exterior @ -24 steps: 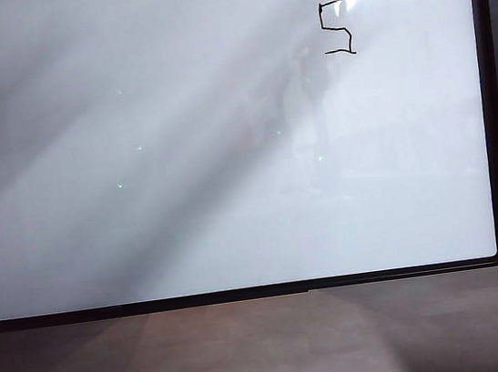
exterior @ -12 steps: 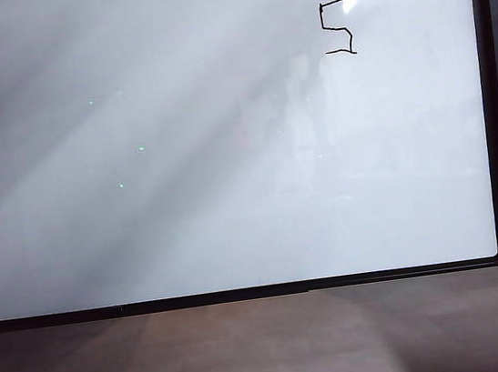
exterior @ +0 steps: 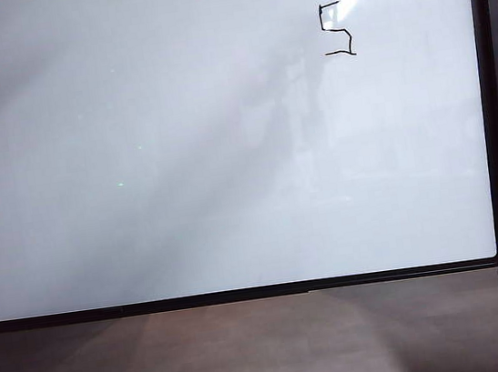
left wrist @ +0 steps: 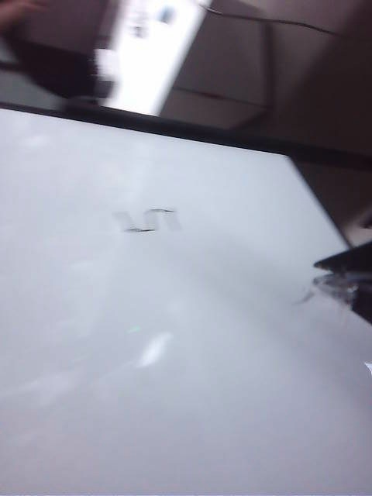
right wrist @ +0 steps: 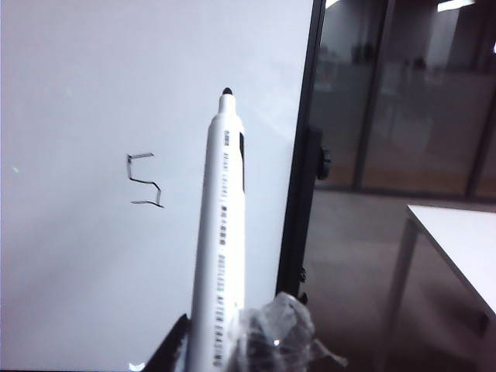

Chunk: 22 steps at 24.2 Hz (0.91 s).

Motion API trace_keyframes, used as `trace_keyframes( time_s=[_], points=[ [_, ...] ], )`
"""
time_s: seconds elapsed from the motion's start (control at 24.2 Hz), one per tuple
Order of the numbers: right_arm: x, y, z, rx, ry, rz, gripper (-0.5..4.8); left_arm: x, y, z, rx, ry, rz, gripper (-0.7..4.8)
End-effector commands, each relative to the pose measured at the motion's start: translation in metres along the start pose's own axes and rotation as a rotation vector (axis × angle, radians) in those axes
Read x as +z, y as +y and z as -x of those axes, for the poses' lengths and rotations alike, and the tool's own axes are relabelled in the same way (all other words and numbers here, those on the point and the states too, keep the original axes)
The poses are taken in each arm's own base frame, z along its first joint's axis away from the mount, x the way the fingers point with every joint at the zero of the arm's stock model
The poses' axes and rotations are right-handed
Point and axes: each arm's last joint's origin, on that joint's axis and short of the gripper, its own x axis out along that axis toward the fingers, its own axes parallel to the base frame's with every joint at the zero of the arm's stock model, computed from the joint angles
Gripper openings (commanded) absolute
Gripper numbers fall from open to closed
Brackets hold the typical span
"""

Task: Reach to the right to find the marker pen, pick it up, and write the number 5 on the whiteboard.

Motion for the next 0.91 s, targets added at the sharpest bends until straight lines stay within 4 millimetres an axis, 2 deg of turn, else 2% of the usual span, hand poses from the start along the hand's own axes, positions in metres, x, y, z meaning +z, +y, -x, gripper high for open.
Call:
trace_keyframes(
  time_s=[0.04, 0.25, 0.37, 0.41, 0.45, 0.5, 0.54, 0.62, 0.79, 0.91],
  points=[
    [-0.019, 0.001, 0.01, 0.054, -0.009, -0.024, -0.06, -0.007, 0.005, 0.045, 0.054, 0.021, -0.001, -0.05],
    [-0.053, 0.004, 0.022, 0.123, -0.024, -0.059, -0.06, -0.027, 0.013, 0.116, 0.111, -0.019, 0.079, -0.05],
    [-0.069, 0.007, 0.023, 0.187, -0.046, -0.084, -0.06, -0.044, 0.017, 0.155, 0.156, -0.108, 0.101, -0.05],
    [-0.08, 0.009, 0.019, 0.212, -0.045, -0.099, -0.06, -0.056, 0.018, 0.169, 0.158, -0.173, 0.071, -0.05],
    [-0.086, 0.011, 0.016, 0.237, -0.032, -0.103, -0.06, -0.062, 0.018, 0.172, 0.159, -0.184, 0.058, -0.05],
    [-0.098, 0.015, 0.01, 0.295, 0.002, -0.116, -0.06, -0.077, 0.017, 0.175, 0.154, -0.177, 0.061, -0.05],
    [-0.105, 0.017, 0.007, 0.331, 0.025, -0.121, -0.06, -0.084, 0.016, 0.175, 0.138, -0.17, 0.073, -0.05],
    [-0.122, 0.02, -0.005, 0.351, 0.04, -0.122, -0.06, -0.108, 0.011, 0.163, 0.046, -0.148, 0.136, -0.05],
    [-0.156, 0.027, -0.024, 0.37, 0.015, -0.127, -0.06, -0.156, 0.002, 0.119, -0.031, -0.114, 0.133, -0.05],
    [-0.185, 0.031, -0.032, 0.376, 0.109, -0.145, -0.06, -0.205, -0.004, 0.089, -0.064, -0.072, 0.287, -0.05]
  ],
)
